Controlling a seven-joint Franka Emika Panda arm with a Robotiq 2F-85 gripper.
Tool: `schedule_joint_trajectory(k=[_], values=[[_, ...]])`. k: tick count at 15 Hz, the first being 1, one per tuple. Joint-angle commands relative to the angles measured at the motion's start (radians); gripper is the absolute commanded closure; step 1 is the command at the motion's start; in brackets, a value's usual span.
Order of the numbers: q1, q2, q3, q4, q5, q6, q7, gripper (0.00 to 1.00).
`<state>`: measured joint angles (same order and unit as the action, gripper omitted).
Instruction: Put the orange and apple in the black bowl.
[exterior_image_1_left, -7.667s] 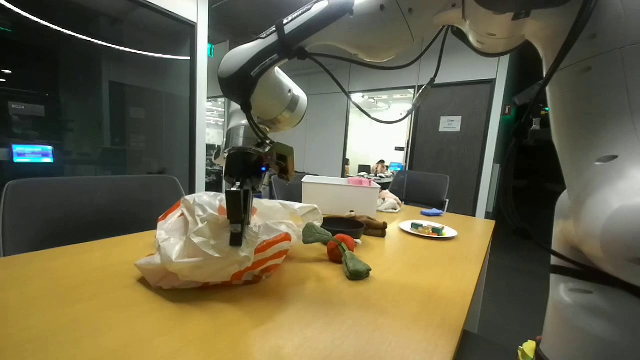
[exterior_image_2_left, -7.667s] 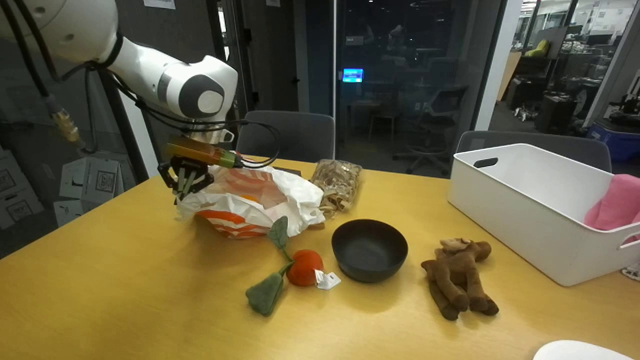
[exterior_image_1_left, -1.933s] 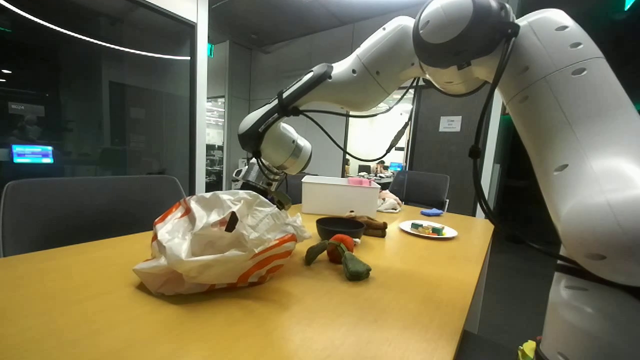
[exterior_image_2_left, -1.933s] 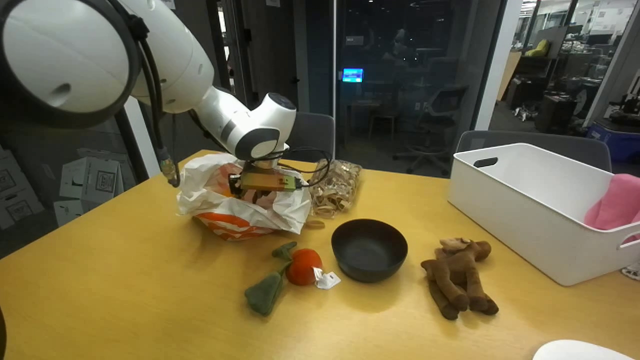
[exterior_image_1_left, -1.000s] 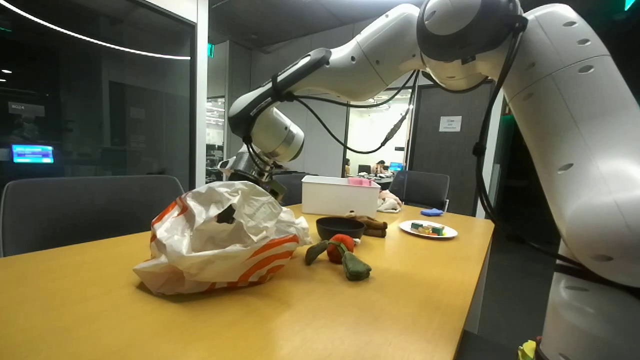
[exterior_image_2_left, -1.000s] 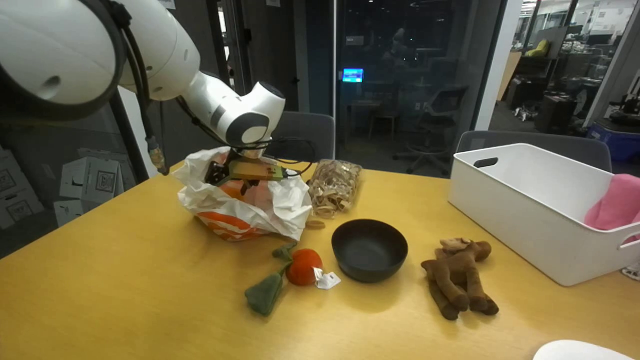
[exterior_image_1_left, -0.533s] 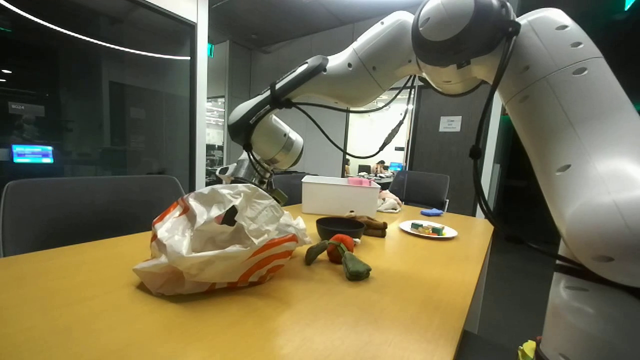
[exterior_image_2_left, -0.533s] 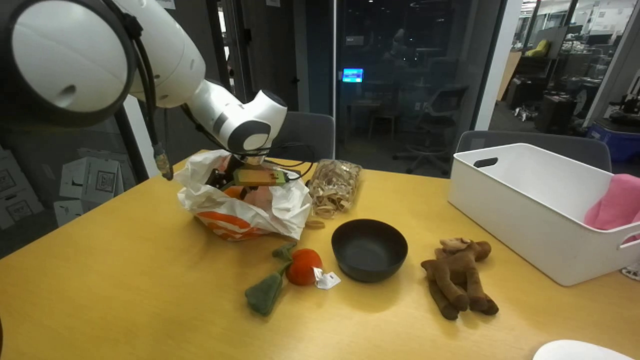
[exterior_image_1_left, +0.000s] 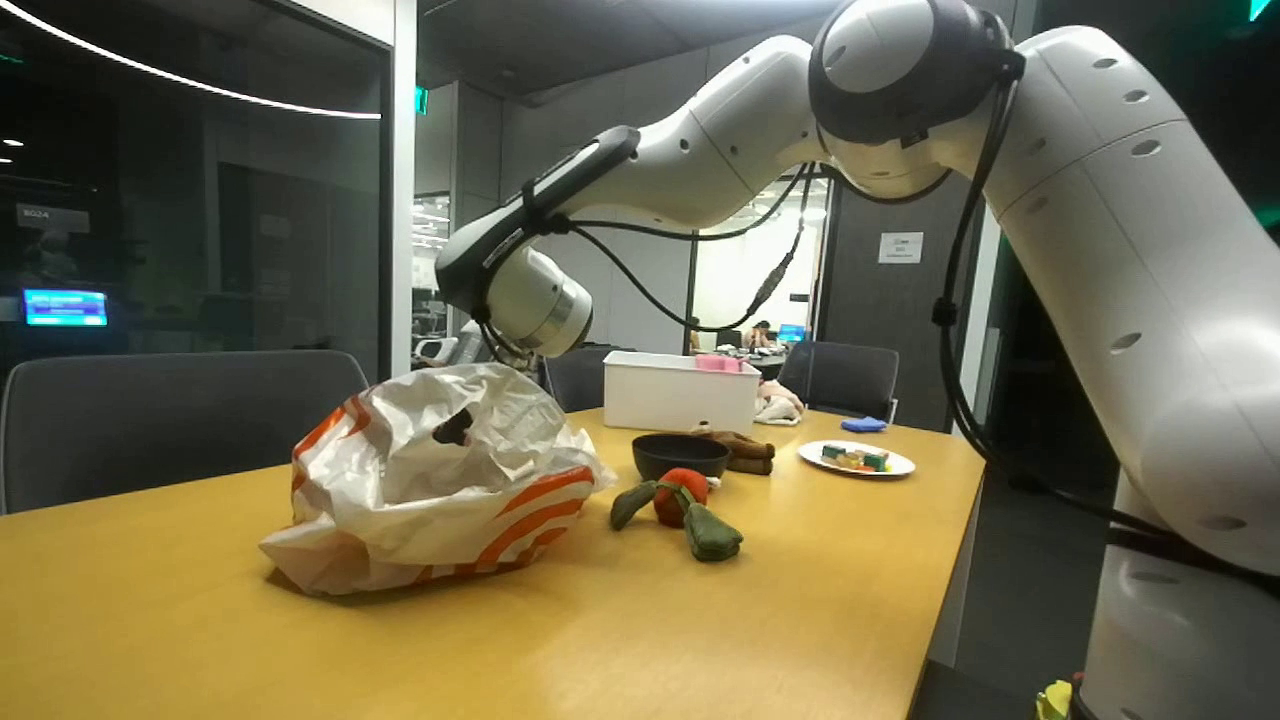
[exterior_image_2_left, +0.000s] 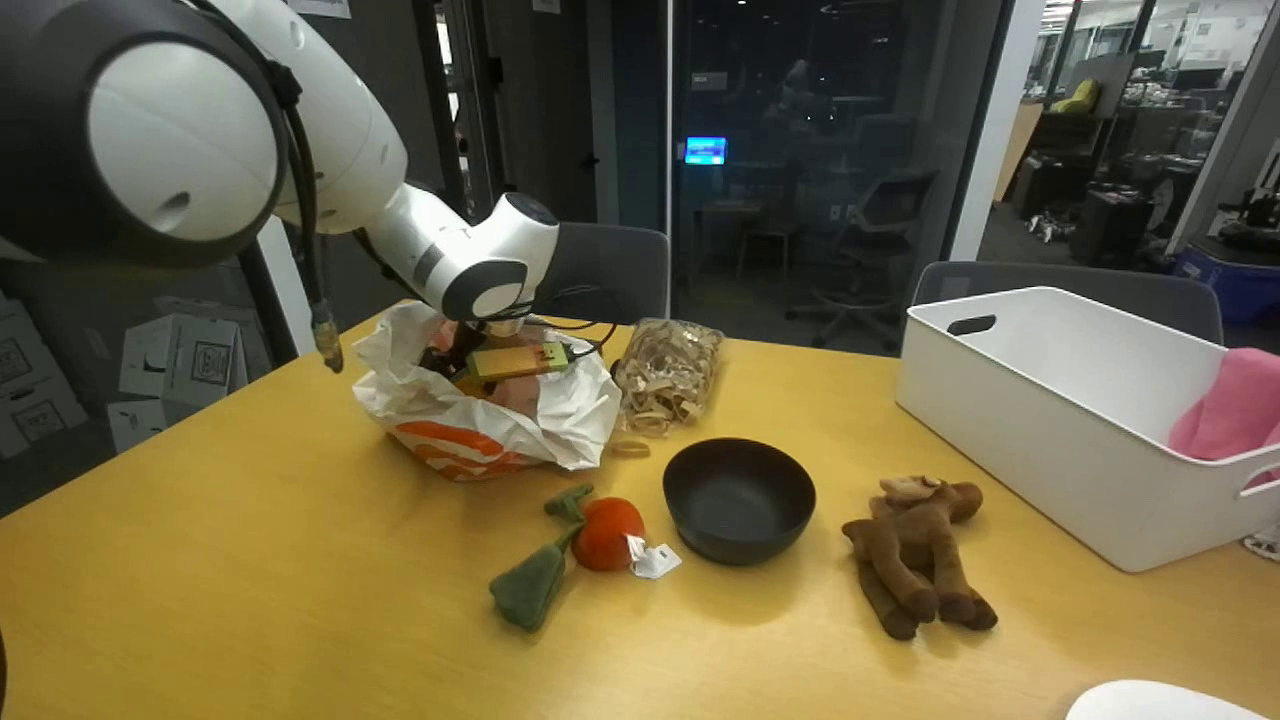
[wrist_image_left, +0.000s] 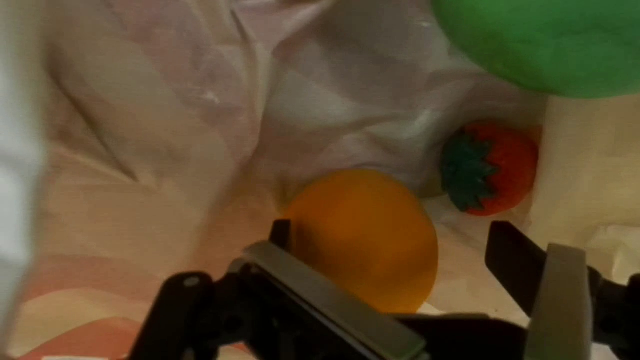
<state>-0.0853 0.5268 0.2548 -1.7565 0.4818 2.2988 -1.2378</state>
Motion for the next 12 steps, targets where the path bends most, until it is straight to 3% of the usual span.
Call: schedule_joint_trajectory(k=[1, 2, 3, 7, 12], values=[[0.008, 0.018, 0.016, 0.009, 0.019, 0.085, -0.023, 0.0], [0.009, 0.021, 0.018, 0.008, 0.016, 0.1, -0.018, 0.25], [0.01, 0.023, 0.018, 0.008, 0.007, 0.107, -0.015, 0.26], [0.016, 0.024, 0.009, 0.004, -0.015, 0.122, 0.01, 0.56], [0.031, -0.015, -0.015, -0.015, -0.058, 0.109, 0.081, 0.6]])
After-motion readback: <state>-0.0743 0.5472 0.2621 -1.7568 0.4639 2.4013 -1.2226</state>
